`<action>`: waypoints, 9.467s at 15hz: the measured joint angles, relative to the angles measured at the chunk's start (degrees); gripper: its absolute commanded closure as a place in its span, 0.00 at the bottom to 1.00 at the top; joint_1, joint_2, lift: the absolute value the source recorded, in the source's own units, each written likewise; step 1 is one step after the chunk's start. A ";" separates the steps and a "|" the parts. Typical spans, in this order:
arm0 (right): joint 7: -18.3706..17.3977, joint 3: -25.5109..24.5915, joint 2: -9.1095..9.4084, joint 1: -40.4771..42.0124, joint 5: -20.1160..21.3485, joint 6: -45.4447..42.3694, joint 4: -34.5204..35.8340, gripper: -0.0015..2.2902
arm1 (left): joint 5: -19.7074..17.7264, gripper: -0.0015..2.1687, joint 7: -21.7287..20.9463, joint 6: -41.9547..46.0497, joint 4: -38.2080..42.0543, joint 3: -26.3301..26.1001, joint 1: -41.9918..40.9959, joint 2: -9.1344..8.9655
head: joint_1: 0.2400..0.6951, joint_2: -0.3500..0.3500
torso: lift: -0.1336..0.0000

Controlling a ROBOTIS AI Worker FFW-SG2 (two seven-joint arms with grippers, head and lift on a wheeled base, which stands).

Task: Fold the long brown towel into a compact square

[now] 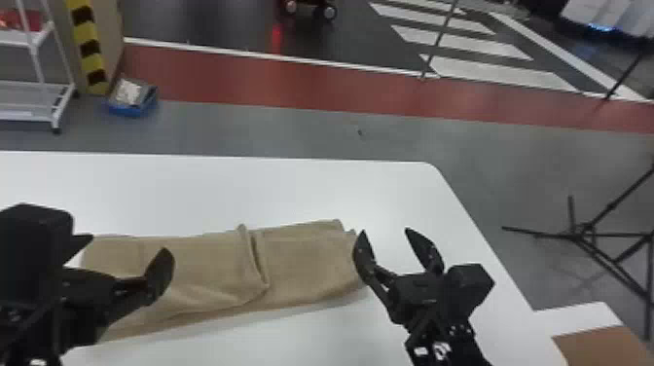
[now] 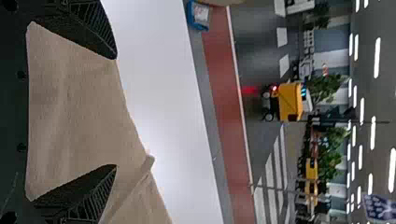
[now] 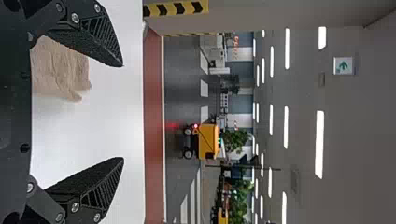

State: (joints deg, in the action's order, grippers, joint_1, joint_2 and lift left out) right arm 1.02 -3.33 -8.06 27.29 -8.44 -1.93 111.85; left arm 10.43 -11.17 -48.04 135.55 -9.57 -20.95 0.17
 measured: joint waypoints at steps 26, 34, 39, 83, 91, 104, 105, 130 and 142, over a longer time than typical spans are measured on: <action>3.99 20.58 0.46 -15.58 3.61 22.61 -9.36 0.11 | -19.57 0.02 -7.73 31.26 -19.04 24.35 -1.74 0.01 | 1.00 0.87 | 0.12; 3.99 21.09 0.86 -16.59 3.61 22.81 -11.59 0.22 | -19.57 0.02 -8.23 31.73 -20.30 24.36 -1.46 0.01 | 1.00 0.88 | 0.12; 3.96 21.10 0.94 -16.43 3.27 22.02 -11.52 0.28 | -19.57 0.03 -8.76 32.34 -20.94 24.44 -1.46 0.00 | 1.00 0.88 | 0.12; 4.81 -3.97 1.00 -6.18 -5.70 28.97 3.53 0.03 | -19.66 0.04 -6.16 51.07 -29.43 23.00 -1.06 0.01 | 1.00 0.56 | 0.12; 13.58 -8.78 1.00 -9.88 -5.99 30.31 -2.86 0.04 | -19.58 0.04 -6.23 51.07 -30.11 23.02 -1.04 0.01 | 1.00 0.50 | 0.12; 15.23 -5.52 1.03 -13.49 -2.58 29.33 -9.67 0.66 | -19.66 0.04 -6.59 51.07 -30.84 23.31 -0.93 0.01 | 1.00 0.55 | 0.12; 15.24 -5.55 1.03 -13.44 -2.75 29.35 -9.53 0.66 | -19.66 0.04 -6.60 51.07 -30.82 23.39 -0.93 0.01 | 1.00 0.55 | 0.12; 14.22 20.41 1.23 -12.30 4.33 38.82 6.74 0.02 | -19.66 0.04 -7.10 50.77 -31.32 24.37 -0.94 0.00 | 1.00 0.99 | 0.12; 12.91 19.94 2.22 -20.68 2.28 34.38 -6.61 0.84 | -19.66 0.04 -7.73 50.84 -32.05 24.08 -0.73 0.00 | 1.00 0.93 | 0.12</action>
State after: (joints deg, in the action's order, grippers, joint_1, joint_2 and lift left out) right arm 13.93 16.60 -5.84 6.62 -6.17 32.44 105.24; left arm -9.23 -18.90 2.80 103.50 14.51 -21.68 0.17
